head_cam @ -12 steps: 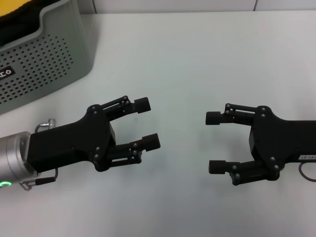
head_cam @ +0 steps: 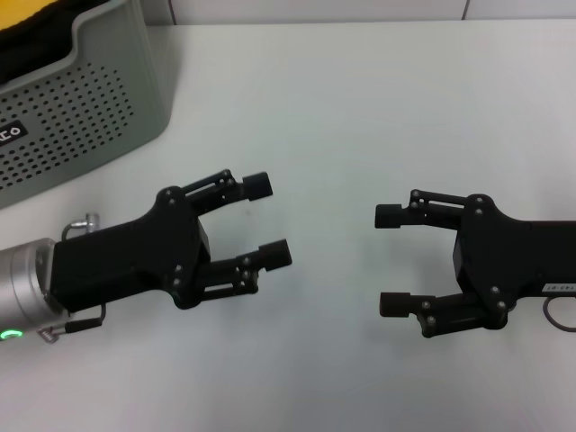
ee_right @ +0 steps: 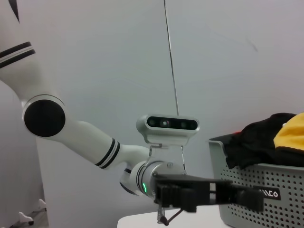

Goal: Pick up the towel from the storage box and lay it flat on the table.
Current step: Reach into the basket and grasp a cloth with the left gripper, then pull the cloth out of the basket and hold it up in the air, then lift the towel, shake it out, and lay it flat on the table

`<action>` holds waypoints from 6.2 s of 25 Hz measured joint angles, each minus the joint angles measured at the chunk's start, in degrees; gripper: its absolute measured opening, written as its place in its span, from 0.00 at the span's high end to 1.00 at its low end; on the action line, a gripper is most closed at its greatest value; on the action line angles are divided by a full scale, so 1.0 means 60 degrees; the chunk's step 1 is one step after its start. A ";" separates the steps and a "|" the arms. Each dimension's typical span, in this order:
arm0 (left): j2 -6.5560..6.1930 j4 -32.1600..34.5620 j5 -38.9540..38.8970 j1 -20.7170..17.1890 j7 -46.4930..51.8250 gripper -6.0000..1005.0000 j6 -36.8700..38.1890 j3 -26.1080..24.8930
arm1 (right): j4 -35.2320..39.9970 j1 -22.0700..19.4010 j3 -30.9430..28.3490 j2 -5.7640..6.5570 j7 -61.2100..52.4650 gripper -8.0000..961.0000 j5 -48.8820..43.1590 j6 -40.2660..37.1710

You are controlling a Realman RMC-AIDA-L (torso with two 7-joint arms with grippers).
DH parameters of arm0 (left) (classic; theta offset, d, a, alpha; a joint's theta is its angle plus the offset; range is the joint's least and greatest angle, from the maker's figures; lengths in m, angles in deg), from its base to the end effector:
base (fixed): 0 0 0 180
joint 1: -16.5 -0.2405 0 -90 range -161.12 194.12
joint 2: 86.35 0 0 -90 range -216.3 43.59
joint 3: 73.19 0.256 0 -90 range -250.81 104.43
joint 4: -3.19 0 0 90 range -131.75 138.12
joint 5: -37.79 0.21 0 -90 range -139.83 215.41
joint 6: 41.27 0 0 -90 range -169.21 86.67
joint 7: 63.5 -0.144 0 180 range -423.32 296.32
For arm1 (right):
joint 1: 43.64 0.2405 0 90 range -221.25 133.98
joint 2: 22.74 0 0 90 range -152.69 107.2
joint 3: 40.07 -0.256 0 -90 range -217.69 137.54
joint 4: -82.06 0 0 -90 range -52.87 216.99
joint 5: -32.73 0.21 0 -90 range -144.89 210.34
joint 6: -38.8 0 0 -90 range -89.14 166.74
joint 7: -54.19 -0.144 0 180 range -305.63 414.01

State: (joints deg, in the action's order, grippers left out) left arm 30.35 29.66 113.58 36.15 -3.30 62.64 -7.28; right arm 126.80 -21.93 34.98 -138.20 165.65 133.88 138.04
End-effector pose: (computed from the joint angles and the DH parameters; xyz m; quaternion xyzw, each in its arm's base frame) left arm -0.2490 0.2532 -0.0090 -0.8816 -0.1220 -0.4505 0.0699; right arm 0.2043 0.2772 -0.0048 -0.9305 0.0247 0.3656 0.0019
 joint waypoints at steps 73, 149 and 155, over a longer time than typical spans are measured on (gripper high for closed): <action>0.0519 0.6709 -0.2525 -0.1265 0.3716 0.95 -0.6826 -0.1159 | -0.2296 0.0287 0.0281 -0.0093 0.2346 0.12 0.0965 -0.0410; 0.0489 0.1041 -0.2498 0.0107 0.3786 0.95 -0.2656 -0.1188 | 0.3784 -0.0995 0.4810 -0.0121 0.9988 0.85 0.3613 -0.8923; 0.0475 0.0140 -0.2242 0.0511 0.3746 0.95 -0.2904 -0.1220 | 0.4240 -0.1065 0.4869 -0.0121 0.9979 0.95 0.4048 -0.8858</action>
State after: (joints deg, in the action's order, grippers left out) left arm 33.19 30.50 100.13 39.22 19.17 45.22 -14.60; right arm 152.24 -28.32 64.20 -138.93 225.52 158.17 84.89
